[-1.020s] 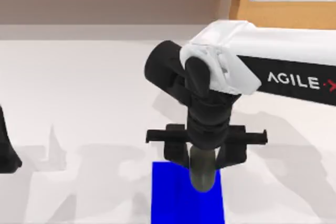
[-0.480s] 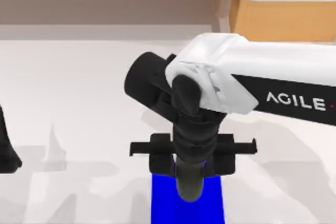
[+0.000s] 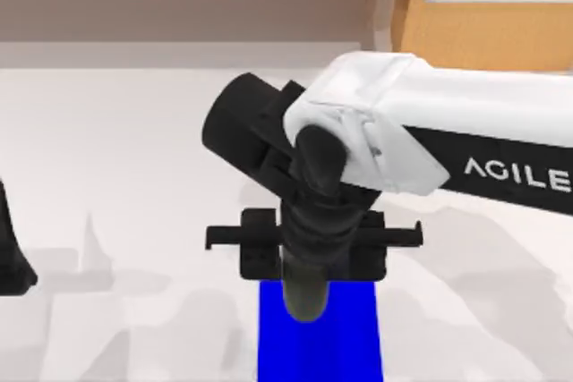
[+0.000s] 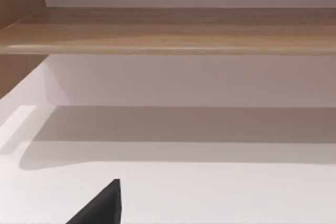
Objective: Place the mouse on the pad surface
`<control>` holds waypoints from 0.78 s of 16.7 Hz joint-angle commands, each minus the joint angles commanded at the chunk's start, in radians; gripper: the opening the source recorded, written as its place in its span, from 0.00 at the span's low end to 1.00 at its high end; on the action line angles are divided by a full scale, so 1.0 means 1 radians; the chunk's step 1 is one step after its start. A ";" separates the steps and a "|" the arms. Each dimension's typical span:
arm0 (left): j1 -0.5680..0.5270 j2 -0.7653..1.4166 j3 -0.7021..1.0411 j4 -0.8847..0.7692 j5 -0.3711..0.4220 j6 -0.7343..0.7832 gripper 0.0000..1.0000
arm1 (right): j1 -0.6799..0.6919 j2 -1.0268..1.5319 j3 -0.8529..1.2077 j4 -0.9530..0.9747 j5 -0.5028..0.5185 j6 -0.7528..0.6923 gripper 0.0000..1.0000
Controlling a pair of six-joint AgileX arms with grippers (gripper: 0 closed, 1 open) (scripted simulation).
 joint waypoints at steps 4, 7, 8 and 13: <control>0.000 0.000 0.000 0.000 0.000 0.000 1.00 | 0.009 0.000 -0.013 0.054 0.020 -0.010 0.00; 0.000 0.000 0.000 0.000 0.000 0.000 1.00 | 0.006 0.018 -0.040 0.078 0.012 -0.006 0.00; 0.000 0.000 0.000 0.000 0.000 0.000 1.00 | 0.004 0.027 -0.052 0.082 0.004 -0.003 0.00; 0.000 0.000 0.000 0.000 0.000 0.000 1.00 | -0.012 0.078 -0.109 0.077 -0.042 0.017 0.00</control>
